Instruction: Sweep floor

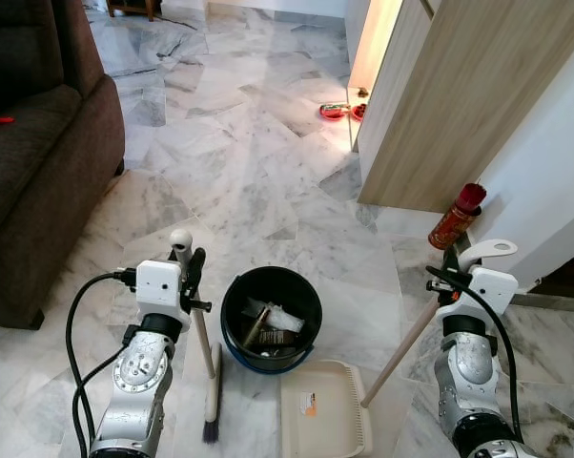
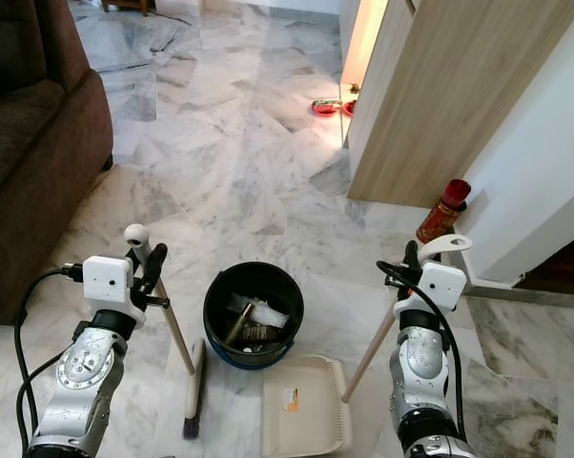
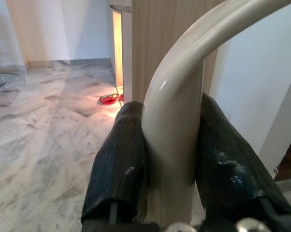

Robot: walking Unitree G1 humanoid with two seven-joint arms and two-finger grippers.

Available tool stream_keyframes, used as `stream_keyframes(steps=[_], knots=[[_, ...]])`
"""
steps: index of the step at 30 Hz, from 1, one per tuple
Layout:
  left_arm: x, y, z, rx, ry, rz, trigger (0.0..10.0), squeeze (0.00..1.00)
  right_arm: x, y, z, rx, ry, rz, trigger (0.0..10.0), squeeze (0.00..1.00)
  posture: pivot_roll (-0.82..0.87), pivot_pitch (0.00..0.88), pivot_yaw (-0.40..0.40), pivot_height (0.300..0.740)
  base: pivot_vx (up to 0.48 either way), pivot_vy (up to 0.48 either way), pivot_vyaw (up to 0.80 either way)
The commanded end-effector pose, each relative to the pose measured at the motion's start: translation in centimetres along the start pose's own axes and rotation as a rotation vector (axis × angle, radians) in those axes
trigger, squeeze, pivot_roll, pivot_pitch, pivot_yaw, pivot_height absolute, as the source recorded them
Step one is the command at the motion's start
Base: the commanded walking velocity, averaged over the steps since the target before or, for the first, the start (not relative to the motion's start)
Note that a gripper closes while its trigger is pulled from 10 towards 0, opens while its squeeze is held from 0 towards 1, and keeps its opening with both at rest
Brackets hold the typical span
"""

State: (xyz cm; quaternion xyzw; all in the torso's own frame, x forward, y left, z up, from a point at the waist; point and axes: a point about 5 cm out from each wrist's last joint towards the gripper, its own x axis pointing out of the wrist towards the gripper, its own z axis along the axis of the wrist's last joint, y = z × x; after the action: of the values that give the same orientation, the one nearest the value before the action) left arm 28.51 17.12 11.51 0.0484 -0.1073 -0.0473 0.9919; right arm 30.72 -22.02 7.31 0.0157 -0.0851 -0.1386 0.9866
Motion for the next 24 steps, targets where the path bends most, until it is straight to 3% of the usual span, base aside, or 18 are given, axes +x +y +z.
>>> stream_keyframes(steps=[1,17,24], knots=[[0.19,-0.12,0.77,0.012,-0.039,-0.009,10.0,0.00,0.44,-0.35,0.55,0.013,-0.022,-0.022,10.0,0.00,0.18,0.174,-0.111,0.740,0.000,0.000,0.00],[0.22,-0.34,0.88,0.014,-0.050,-0.019,10.0,0.00,0.33,-0.07,0.40,0.006,-0.016,-0.004,10.0,0.00,0.18,0.144,-0.111,0.740,-0.015,0.000,0.00],[0.31,-0.36,0.96,0.015,-0.055,-0.024,10.0,0.00,0.35,-0.02,0.37,0.007,-0.014,-0.001,10.0,0.00,0.18,0.129,-0.111,0.740,-0.243,0.000,0.00]])
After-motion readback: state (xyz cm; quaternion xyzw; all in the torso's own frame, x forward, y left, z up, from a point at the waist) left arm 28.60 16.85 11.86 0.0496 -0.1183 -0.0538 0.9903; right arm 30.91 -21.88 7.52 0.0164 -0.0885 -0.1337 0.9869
